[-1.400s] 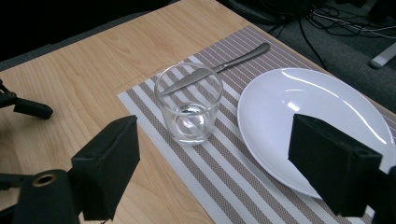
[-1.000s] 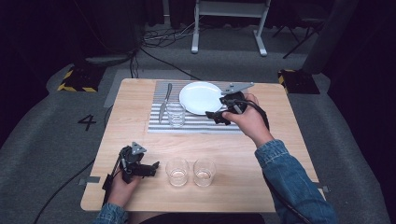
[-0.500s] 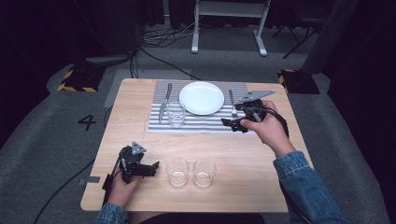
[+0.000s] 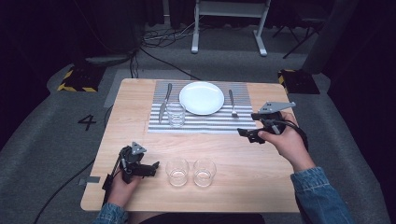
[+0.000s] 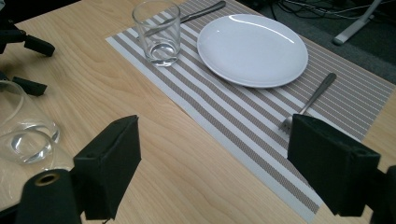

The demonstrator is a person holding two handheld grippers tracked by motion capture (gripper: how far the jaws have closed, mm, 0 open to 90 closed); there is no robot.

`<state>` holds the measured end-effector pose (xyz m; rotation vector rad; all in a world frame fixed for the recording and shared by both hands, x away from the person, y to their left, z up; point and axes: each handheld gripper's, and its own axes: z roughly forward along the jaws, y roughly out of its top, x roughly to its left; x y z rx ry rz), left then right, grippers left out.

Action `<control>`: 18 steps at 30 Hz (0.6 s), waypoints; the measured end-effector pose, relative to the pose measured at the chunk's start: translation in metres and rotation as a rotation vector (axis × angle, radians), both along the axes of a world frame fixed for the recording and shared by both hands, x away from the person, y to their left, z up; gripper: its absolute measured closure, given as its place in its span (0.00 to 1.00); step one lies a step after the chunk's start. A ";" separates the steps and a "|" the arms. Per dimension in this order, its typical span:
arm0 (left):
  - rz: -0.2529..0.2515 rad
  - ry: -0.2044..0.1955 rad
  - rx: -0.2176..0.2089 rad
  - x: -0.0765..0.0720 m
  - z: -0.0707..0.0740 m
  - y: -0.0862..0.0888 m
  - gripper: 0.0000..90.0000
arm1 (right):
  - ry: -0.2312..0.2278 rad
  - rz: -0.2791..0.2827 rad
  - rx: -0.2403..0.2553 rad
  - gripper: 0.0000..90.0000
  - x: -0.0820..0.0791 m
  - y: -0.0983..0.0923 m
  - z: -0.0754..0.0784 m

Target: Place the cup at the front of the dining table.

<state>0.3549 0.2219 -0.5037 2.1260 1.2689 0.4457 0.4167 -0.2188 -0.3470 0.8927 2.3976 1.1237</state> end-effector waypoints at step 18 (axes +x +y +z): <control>-0.002 0.001 0.001 0.000 0.000 0.000 0.02 | 0.042 -0.084 0.019 0.20 -0.025 -0.049 -0.029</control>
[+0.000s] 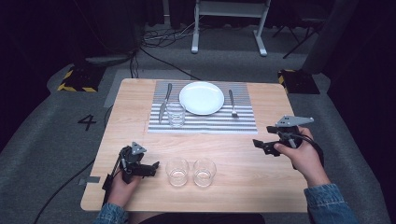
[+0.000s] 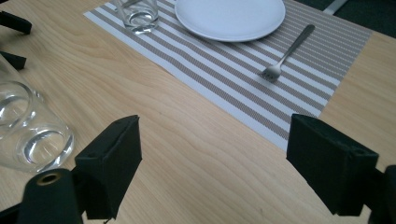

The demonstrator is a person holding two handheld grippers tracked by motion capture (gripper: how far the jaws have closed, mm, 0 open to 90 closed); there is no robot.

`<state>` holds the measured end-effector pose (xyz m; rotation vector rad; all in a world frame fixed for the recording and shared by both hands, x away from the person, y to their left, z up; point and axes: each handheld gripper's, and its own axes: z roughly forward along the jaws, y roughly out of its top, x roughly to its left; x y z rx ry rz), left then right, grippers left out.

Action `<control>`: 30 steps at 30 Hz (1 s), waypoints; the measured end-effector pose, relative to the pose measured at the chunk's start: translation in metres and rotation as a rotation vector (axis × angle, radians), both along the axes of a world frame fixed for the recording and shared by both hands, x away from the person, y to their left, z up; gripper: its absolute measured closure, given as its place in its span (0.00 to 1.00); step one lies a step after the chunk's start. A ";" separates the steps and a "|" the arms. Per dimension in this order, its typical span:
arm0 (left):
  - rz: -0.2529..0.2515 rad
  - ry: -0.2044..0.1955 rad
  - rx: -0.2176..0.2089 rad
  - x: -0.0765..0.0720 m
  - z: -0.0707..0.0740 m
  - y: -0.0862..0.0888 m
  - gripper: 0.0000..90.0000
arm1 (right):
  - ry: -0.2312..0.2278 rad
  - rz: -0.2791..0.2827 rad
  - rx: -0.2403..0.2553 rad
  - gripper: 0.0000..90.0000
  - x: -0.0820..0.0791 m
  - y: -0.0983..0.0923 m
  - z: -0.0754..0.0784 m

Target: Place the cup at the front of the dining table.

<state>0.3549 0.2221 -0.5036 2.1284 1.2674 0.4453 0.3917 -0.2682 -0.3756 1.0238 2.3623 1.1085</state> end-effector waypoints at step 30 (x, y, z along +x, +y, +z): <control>0.002 -0.001 -0.001 0.000 0.000 0.000 0.02 | 0.126 -0.099 -0.021 0.21 -0.026 -0.038 -0.081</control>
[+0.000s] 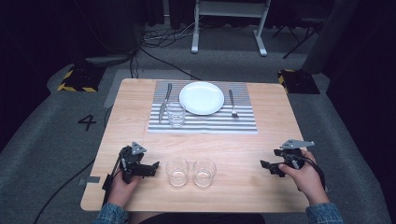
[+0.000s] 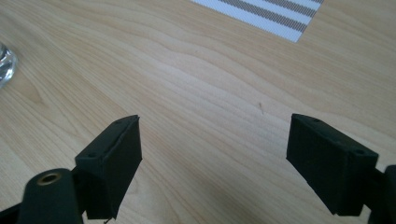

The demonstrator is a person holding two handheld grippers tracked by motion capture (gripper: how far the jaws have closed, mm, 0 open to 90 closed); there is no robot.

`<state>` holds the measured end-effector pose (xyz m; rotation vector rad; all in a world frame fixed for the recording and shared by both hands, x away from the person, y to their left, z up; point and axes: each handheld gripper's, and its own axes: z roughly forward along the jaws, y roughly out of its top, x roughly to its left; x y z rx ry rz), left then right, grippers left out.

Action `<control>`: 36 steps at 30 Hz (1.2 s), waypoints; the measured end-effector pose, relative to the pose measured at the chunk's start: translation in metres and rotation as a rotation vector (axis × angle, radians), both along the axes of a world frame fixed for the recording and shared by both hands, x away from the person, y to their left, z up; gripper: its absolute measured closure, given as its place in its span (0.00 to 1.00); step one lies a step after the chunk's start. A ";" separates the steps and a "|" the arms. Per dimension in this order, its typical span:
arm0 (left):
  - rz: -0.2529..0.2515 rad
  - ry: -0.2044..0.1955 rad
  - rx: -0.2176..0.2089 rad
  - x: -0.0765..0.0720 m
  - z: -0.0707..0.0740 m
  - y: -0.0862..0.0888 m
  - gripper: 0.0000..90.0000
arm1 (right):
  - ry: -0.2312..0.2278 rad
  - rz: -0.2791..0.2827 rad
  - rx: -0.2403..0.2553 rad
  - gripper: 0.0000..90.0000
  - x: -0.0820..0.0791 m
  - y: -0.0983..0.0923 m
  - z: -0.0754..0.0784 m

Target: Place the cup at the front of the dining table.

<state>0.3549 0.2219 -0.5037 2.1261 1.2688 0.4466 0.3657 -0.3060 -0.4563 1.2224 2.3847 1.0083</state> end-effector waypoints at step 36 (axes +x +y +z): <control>0.000 0.000 0.000 0.000 0.000 0.000 0.02 | -0.096 -0.056 -0.024 0.16 -0.021 0.013 -0.047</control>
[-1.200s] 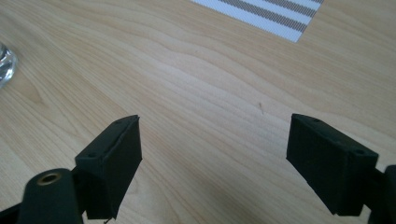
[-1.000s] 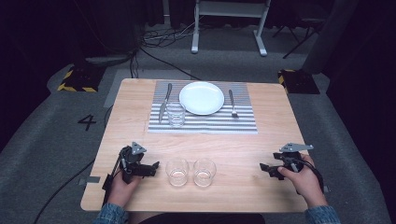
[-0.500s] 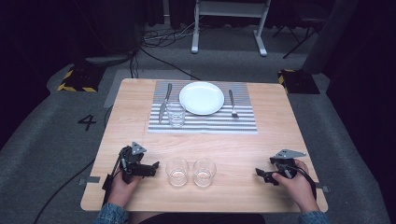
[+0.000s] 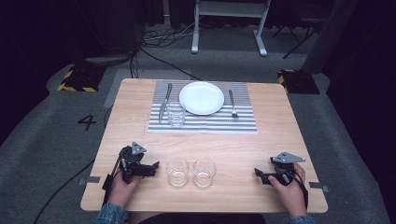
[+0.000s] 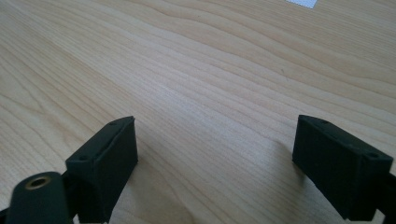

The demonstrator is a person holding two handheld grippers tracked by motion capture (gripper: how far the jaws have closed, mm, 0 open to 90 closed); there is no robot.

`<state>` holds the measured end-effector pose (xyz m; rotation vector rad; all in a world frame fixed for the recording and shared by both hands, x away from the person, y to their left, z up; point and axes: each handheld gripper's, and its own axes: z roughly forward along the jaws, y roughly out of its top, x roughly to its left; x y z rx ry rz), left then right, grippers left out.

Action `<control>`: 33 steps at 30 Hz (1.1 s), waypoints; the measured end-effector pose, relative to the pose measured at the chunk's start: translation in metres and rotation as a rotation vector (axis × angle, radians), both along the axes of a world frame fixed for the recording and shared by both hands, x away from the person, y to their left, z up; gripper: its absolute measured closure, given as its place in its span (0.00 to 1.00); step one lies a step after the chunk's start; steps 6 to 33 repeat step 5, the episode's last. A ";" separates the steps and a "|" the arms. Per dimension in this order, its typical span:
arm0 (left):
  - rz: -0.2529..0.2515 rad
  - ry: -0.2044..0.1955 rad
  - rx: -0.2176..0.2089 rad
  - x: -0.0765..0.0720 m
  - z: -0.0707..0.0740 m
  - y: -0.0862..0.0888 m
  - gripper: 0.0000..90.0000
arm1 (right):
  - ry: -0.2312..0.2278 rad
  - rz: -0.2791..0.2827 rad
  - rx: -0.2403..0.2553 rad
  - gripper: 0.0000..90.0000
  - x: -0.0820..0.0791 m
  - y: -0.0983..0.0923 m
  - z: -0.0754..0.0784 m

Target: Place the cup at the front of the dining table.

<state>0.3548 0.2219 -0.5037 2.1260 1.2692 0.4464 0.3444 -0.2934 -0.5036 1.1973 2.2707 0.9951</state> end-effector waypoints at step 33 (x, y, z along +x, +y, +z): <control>0.000 0.000 -0.001 0.000 0.000 0.000 0.02 | -0.004 -0.009 -0.001 0.17 -0.002 0.001 0.000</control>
